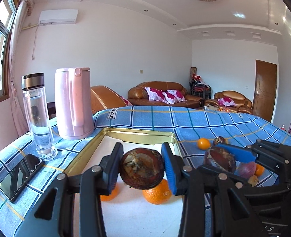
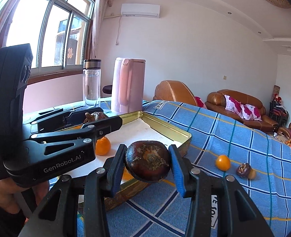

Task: Organize fruits
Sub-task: 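Lower both mangosteens into the gold tin tray and open both grippers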

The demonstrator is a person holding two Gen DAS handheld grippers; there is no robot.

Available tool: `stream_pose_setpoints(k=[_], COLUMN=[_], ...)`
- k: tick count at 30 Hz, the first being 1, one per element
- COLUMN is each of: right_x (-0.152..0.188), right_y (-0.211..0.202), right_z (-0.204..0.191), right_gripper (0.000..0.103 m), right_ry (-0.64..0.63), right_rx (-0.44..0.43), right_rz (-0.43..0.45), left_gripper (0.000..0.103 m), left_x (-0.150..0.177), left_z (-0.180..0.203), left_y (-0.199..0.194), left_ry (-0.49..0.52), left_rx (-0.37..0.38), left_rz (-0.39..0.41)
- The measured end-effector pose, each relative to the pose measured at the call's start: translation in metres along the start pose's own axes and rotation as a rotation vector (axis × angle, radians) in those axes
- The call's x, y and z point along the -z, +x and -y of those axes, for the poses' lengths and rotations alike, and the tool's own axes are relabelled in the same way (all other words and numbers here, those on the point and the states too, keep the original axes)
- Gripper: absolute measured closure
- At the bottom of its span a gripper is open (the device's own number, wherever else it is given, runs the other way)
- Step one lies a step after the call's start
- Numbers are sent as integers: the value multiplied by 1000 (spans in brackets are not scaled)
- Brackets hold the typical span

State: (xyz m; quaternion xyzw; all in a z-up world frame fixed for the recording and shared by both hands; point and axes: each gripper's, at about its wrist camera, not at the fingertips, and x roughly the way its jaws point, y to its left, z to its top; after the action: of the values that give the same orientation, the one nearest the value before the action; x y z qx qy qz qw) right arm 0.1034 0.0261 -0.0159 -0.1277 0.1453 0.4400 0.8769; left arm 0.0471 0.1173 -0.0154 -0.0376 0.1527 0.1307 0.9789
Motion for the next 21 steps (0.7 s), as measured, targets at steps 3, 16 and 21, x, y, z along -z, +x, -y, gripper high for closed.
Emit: stream_pose_setpoints(k=[3, 16, 21], right_x=[-2, -2, -2], right_y=[7, 32, 37], right_z=[-8, -32, -36], right_gripper=[57, 57, 57], right_ry=[-15, -46, -52], right_rx=[-15, -55, -69], right_rz=[-9, -49, -64], left_gripper=[61, 61, 61], left_x=[1, 4, 6], left_z=[-9, -41, -52], left_y=[2, 13, 17], left_ry=[-8, -24, -40], left_rx=[-12, -58, -76], left_rz=[-12, -62, -80])
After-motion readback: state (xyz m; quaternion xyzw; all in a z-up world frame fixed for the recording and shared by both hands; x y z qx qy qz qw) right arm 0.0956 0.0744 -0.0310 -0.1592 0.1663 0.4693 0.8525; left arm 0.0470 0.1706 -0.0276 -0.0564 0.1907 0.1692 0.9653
